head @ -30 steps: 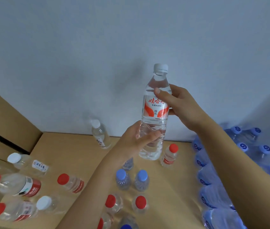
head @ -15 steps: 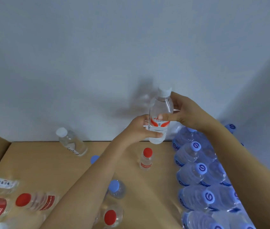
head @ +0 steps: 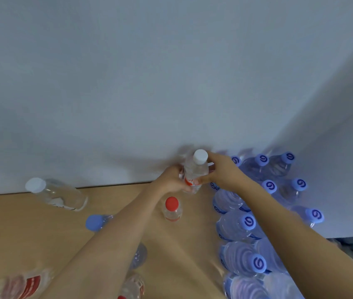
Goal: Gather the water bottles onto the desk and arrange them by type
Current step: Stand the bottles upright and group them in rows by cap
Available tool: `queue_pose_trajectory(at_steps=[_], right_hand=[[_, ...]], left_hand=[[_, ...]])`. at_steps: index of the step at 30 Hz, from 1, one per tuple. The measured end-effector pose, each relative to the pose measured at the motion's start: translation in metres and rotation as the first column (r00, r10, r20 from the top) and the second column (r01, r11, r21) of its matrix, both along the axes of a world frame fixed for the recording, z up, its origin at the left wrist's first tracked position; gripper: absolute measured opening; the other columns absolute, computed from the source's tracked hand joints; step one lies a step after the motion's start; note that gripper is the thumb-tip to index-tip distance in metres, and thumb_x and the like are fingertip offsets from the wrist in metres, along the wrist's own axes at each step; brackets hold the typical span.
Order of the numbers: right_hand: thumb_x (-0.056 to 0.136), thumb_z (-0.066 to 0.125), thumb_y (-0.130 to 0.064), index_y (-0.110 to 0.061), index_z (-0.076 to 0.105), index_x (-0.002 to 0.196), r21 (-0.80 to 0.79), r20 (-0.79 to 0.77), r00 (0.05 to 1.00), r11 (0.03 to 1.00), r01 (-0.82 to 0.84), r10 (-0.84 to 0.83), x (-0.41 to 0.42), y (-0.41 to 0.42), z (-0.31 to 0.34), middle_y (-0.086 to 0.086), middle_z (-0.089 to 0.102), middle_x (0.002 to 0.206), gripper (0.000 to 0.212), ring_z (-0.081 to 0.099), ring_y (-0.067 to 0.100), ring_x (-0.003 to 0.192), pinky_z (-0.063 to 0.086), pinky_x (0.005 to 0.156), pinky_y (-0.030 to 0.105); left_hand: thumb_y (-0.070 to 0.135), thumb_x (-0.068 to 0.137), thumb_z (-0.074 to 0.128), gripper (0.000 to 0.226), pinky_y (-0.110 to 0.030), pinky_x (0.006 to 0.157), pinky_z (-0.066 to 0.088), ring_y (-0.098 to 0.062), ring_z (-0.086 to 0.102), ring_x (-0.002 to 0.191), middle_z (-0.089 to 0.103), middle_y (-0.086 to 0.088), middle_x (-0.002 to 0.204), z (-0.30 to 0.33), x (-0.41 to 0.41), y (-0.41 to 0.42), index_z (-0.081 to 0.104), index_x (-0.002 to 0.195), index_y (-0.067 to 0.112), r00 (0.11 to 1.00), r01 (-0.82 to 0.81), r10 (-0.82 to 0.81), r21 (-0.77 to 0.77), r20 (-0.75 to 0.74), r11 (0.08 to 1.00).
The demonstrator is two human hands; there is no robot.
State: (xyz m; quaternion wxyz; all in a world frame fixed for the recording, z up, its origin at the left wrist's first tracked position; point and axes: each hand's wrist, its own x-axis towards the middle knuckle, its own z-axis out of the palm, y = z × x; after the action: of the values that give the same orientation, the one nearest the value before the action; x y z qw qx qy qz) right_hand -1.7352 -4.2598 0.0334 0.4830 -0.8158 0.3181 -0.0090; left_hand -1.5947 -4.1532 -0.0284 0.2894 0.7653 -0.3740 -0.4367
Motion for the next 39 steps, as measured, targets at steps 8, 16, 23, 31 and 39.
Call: queue_pose_trajectory(at_steps=[8, 16, 23, 31, 39], right_hand=[[0.073, 0.081, -0.015, -0.025, 0.062, 0.117, -0.04, -0.003, 1.0, 0.999, -0.003, 0.002, 0.013, 0.01, -0.016, -0.007, 0.07, 0.106, 0.05, 0.063, 0.013, 0.101, 0.051, 0.087, 0.024], [0.083, 0.075, -0.024, -0.015, 0.043, 0.114, -0.12, -0.058, 0.997, 0.992, 0.05, -0.057, 0.018, 0.018, -0.014, 0.012, 0.065, 0.103, 0.046, 0.065, 0.028, 0.093, 0.055, 0.082, 0.046], [0.072, 0.085, -0.027, -0.011, 0.037, 0.122, -0.136, -0.101, 0.994, 0.99, 0.032, -0.046, 0.015, 0.025, -0.004, 0.009, 0.061, 0.11, 0.071, 0.062, 0.026, 0.099, 0.054, 0.086, 0.044], [0.072, 0.086, -0.028, -0.016, 0.046, 0.124, -0.22, 0.083, 0.992, 0.969, 0.11, -0.094, 0.016, 0.024, 0.049, 0.0, 0.057, 0.115, 0.067, 0.057, 0.02, 0.102, 0.051, 0.089, 0.039], [0.077, 0.082, -0.033, -0.026, 0.048, 0.116, -0.153, 0.208, 0.978, 0.987, 0.054, -0.021, 0.053, 0.072, 0.091, -0.004, 0.059, 0.116, 0.052, 0.06, 0.015, 0.101, 0.046, 0.073, 0.017]], left_hand=[[0.012, 0.063, 0.091, 0.054, -0.031, 0.092, 0.055, -0.014, 0.068, 0.102, 0.073, 0.004, 0.102, -0.017, 0.006, 0.003, 0.068, 0.111, 0.016, 0.997, -0.063, 0.065, 0.042, -0.037, 0.997], [0.021, 0.066, 0.09, 0.037, -0.022, 0.077, 0.053, -0.01, 0.066, 0.085, 0.071, 0.005, 0.09, -0.017, 0.006, 0.003, 0.066, 0.094, 0.02, 0.999, -0.035, 0.034, 0.079, 0.015, 0.996], [0.027, 0.066, 0.092, 0.077, -0.04, 0.103, 0.049, -0.024, 0.063, 0.114, 0.066, -0.008, 0.124, -0.013, 0.009, 0.012, 0.056, 0.131, 0.006, 0.995, -0.071, 0.082, 0.174, -0.057, 0.982], [0.033, 0.078, 0.083, 0.059, -0.021, 0.085, 0.045, -0.017, 0.062, 0.11, 0.065, -0.007, 0.121, 0.036, 0.029, 0.061, 0.059, 0.129, 0.015, 0.99, -0.134, 0.136, 0.073, -0.035, 0.988], [0.038, 0.084, 0.076, 0.04, -0.02, 0.074, 0.049, -0.007, 0.066, 0.1, 0.067, 0.007, 0.115, 0.093, 0.044, 0.141, 0.062, 0.12, 0.027, 0.932, -0.362, 0.358, -0.086, -0.065, 0.928]])
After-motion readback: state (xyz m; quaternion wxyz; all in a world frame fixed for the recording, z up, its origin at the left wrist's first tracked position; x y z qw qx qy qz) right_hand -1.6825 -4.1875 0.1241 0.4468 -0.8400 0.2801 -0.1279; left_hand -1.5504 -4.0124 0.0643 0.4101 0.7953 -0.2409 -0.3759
